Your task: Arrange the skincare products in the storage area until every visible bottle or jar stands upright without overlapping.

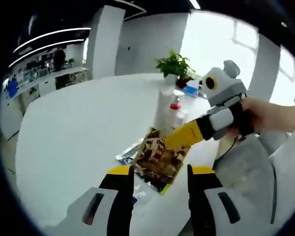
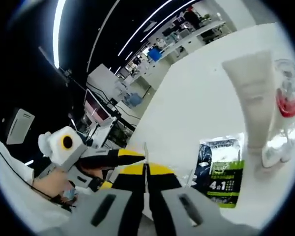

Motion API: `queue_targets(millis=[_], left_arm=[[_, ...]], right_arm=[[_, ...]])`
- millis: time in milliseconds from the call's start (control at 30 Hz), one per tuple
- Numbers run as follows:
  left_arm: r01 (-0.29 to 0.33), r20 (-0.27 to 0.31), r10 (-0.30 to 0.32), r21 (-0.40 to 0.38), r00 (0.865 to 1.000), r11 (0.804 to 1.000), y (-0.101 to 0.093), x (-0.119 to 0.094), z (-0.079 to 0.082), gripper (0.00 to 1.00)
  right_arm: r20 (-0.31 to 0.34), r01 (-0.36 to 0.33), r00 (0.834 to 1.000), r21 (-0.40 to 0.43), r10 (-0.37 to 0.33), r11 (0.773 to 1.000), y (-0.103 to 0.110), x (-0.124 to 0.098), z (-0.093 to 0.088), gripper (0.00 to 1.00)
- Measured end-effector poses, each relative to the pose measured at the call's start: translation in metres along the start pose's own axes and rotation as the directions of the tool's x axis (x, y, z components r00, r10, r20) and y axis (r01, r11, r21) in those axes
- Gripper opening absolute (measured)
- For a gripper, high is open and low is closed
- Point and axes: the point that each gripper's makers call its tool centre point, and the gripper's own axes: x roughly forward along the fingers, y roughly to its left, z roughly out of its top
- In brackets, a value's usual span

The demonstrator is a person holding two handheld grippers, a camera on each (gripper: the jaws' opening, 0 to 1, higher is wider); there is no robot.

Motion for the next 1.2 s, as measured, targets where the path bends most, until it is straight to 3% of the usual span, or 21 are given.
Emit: queue_targets(millis=[100, 200, 367, 500, 633, 933, 1067, 1200], left_arm=[[0.047, 0.035, -0.044, -0.112, 0.998, 0.993, -0.002, -0.001, -0.001, 0.39], [0.103, 0.090, -0.084, -0.230, 0.992, 0.968, -0.009, -0.002, 0.003, 0.36], [0.143, 0.110, -0.115, -0.296, 0.987, 0.944, -0.016, -0.002, 0.000, 0.27], [0.179, 0.160, -0.127, -0.367, 0.979, 0.913, -0.020, -0.004, 0.003, 0.23], [0.193, 0.172, -0.135, -0.382, 0.976, 0.904, -0.022, -0.005, 0.002, 0.12], [0.192, 0.175, -0.129, -0.413, 0.976, 0.890, -0.017, -0.009, 0.004, 0.02], [0.210, 0.175, -0.141, -0.479, 0.974, 0.853, -0.014, -0.014, 0.007, 0.00], [0.217, 0.141, -0.169, -0.482, 0.975, 0.849, -0.017, -0.017, 0.003, 0.00]], right_arm=[[0.035, -0.026, 0.999, 0.026, 0.025, 0.999, 0.004, -0.001, 0.003, 0.01], [0.066, -0.049, 0.997, 0.065, 0.045, 0.997, 0.007, -0.001, 0.006, 0.01], [0.122, -0.098, 0.989, 0.126, 0.082, 0.987, 0.011, -0.004, 0.010, 0.01], [0.133, -0.098, 0.988, 0.132, 0.080, 0.986, 0.008, -0.005, 0.011, 0.01], [0.150, -0.106, 0.985, 0.154, 0.083, 0.982, 0.008, -0.007, 0.012, 0.01], [0.153, -0.103, 0.985, 0.149, 0.080, 0.983, 0.007, -0.005, 0.008, 0.03], [0.131, -0.072, 0.989, 0.072, 0.062, 0.995, 0.005, -0.006, 0.001, 0.11], [0.104, -0.063, 0.993, 0.038, 0.059, 0.997, 0.003, -0.002, -0.004, 0.13]])
